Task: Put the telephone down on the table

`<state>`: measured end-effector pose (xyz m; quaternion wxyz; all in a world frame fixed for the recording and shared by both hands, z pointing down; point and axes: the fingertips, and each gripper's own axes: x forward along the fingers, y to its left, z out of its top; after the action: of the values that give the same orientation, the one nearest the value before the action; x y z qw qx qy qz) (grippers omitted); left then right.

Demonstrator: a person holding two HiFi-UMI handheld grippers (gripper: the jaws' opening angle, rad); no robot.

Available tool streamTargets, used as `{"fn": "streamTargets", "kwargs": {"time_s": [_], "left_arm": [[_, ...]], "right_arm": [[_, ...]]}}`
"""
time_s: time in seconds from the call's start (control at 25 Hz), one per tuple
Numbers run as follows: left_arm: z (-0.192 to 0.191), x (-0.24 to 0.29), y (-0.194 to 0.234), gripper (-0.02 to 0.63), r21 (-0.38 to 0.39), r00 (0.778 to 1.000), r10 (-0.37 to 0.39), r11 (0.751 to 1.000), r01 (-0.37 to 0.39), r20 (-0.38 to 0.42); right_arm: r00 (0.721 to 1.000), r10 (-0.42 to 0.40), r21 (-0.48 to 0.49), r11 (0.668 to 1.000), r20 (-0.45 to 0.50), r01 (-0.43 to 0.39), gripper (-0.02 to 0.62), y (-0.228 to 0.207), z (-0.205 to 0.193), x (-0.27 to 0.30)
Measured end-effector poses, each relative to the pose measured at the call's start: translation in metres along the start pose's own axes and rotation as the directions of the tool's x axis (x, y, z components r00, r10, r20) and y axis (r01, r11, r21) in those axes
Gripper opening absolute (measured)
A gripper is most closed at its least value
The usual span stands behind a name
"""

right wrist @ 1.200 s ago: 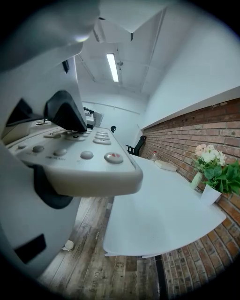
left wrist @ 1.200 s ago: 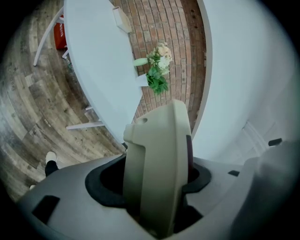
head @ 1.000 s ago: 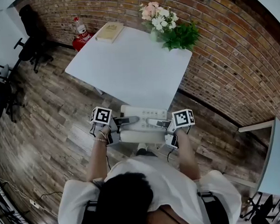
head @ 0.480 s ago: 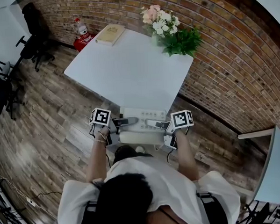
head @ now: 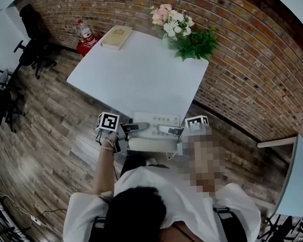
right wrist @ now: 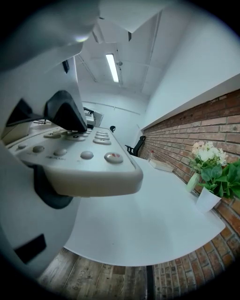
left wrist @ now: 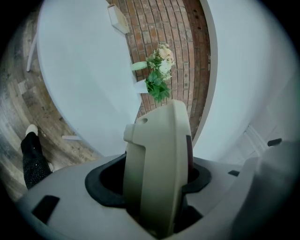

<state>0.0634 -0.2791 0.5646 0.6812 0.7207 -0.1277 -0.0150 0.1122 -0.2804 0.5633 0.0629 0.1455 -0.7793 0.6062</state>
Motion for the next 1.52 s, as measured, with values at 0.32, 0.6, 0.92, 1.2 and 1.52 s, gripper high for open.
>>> {"fn": "streamTargets", "kwargs": {"time_s": [0.32, 0.6, 0.92, 1.2, 1.52], "left_arm": [[0.042, -0.012, 0.011, 0.296, 0.005, 1.000, 0.007, 1.000, -0.007, -0.025], [0.086, -0.023, 0.021, 0.296, -0.034, 0.999, 0.006, 0.999, -0.008, -0.052], [0.133, -0.029, 0.040, 0.296, -0.068, 0.996, 0.008, 0.998, -0.014, -0.088], [0.160, -0.032, 0.054, 0.296, -0.086, 0.995, 0.008, 0.996, -0.017, -0.095], [0.179, -0.031, 0.076, 0.296, -0.103, 0.993, 0.019, 0.994, -0.031, -0.118]], "right_arm": [[1.000, -0.008, 0.012, 1.000, 0.023, 0.008, 0.258, -0.006, 0.033, 0.027], [0.999, -0.025, 0.044, 0.999, 0.041, 0.023, 0.258, -0.014, 0.069, 0.054], [0.998, -0.045, 0.091, 0.995, 0.050, 0.040, 0.258, -0.031, 0.107, 0.080], [0.998, -0.047, 0.118, 0.992, 0.049, 0.041, 0.258, -0.047, 0.128, 0.099], [0.998, -0.050, 0.192, 0.981, 0.040, 0.041, 0.258, -0.068, 0.137, 0.115]]}}
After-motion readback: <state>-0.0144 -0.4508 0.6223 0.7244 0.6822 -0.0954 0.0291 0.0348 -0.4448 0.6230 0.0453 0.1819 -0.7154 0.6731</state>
